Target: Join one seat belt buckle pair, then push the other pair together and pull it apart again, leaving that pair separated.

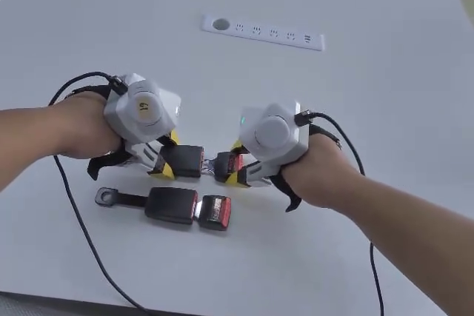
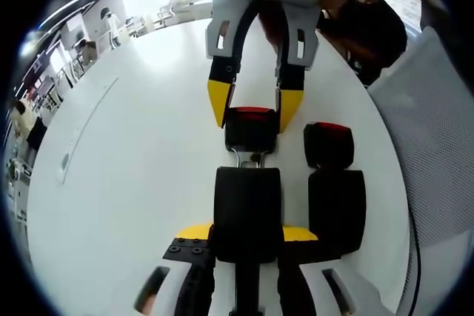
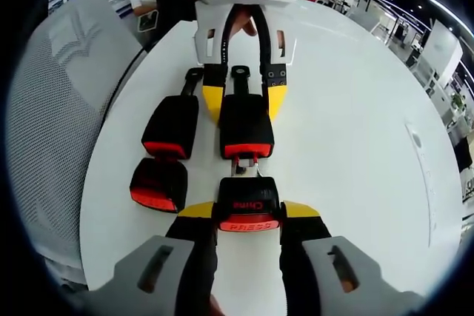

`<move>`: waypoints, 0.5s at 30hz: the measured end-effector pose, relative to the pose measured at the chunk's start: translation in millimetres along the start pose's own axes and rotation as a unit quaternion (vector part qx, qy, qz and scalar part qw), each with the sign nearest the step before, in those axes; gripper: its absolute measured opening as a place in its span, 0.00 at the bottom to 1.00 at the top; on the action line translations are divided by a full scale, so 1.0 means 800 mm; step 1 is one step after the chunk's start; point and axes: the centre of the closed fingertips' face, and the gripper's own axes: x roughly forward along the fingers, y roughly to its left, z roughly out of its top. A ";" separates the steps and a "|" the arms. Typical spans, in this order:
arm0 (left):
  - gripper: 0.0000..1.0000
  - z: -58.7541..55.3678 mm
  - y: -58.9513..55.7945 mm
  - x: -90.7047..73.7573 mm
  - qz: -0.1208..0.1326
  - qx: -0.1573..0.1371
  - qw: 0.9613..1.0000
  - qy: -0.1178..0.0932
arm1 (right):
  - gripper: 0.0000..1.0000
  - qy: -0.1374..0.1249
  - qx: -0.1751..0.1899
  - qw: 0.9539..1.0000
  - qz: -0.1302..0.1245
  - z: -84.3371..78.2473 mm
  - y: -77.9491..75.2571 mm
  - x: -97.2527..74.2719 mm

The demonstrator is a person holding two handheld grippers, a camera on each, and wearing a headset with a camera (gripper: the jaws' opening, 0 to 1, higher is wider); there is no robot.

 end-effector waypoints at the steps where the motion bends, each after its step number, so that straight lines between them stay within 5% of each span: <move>1: 0.32 0.000 0.000 0.000 0.000 -0.003 1.000 0.000 | 0.30 0.000 0.000 1.000 0.000 0.000 0.000 0.001; 15: 0.32 0.000 -0.001 0.000 0.002 -0.004 1.000 0.005 | 0.31 0.013 0.007 1.000 -0.011 -0.047 0.000 -0.026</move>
